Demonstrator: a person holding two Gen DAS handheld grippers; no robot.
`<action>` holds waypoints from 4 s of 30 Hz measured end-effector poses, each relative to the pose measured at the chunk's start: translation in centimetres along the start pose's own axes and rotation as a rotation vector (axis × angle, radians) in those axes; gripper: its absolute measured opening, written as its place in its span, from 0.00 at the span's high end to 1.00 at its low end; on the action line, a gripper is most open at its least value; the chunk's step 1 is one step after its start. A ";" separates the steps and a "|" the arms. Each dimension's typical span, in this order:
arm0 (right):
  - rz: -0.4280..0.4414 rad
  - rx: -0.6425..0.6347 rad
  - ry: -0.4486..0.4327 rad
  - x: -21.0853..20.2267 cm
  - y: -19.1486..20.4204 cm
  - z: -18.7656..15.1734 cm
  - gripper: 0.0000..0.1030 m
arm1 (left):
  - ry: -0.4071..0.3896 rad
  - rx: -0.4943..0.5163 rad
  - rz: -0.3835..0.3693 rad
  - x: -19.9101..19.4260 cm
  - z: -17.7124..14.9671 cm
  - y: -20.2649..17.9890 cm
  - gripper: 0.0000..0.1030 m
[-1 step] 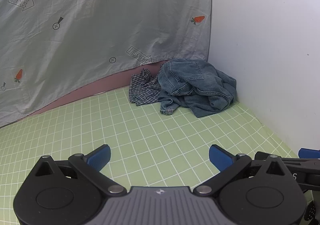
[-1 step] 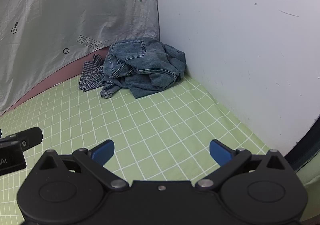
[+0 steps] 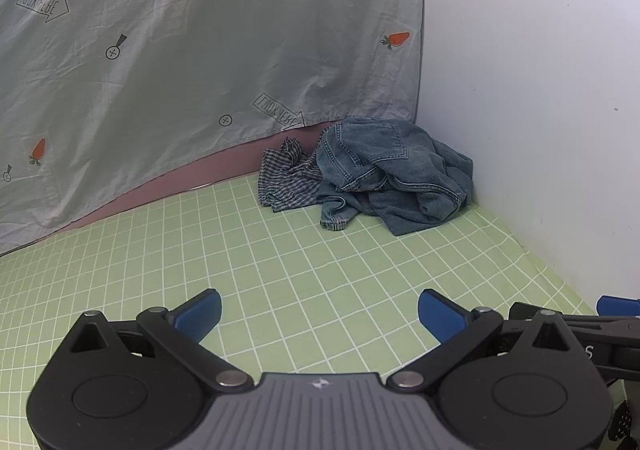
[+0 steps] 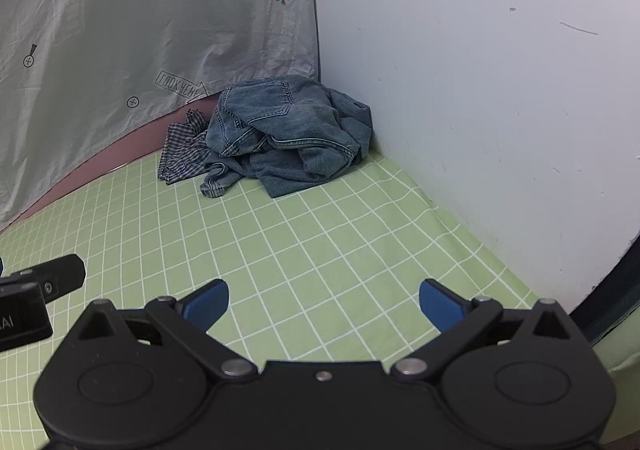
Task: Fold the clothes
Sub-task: 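Move both grippers toward the pile of blue jeans, then close the right gripper on the jeans while the left gripper grasps the waistband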
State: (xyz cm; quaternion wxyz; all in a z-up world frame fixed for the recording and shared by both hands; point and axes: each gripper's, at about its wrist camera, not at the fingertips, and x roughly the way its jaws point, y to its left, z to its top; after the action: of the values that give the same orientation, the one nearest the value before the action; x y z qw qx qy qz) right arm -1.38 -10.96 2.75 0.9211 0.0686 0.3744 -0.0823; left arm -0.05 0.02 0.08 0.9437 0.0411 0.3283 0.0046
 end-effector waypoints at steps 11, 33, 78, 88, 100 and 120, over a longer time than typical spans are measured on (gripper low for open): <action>-0.012 -0.009 -0.013 0.7 -0.3 1.0 0.00 | -0.012 -0.008 -0.002 -0.2 0.7 0.9 0.00; 0.018 -0.027 -0.002 2.4 -1.1 2.2 0.00 | 0.014 -0.013 0.005 -0.1 1.9 2.2 0.00; -0.007 0.004 0.054 10.6 -3.5 6.7 0.00 | 0.078 -0.054 0.057 7.5 5.1 0.5 0.00; -0.070 0.027 0.085 18.4 -4.2 10.7 0.00 | 0.134 -0.098 0.043 16.0 9.0 0.9 0.00; -0.131 0.013 0.102 32.3 -3.6 15.5 0.05 | 0.222 -0.108 -0.083 32.2 14.5 -1.1 0.09; 0.043 0.057 -0.003 32.9 -6.0 15.3 0.80 | 0.184 -0.213 -0.243 34.7 16.9 -2.5 0.88</action>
State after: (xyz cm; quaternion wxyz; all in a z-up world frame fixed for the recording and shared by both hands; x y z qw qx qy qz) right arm 30.95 -23.02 -9.84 0.9209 0.1026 0.3688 -0.0731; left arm 37.64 -2.48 -8.38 0.9023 -0.0997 0.4135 -0.0708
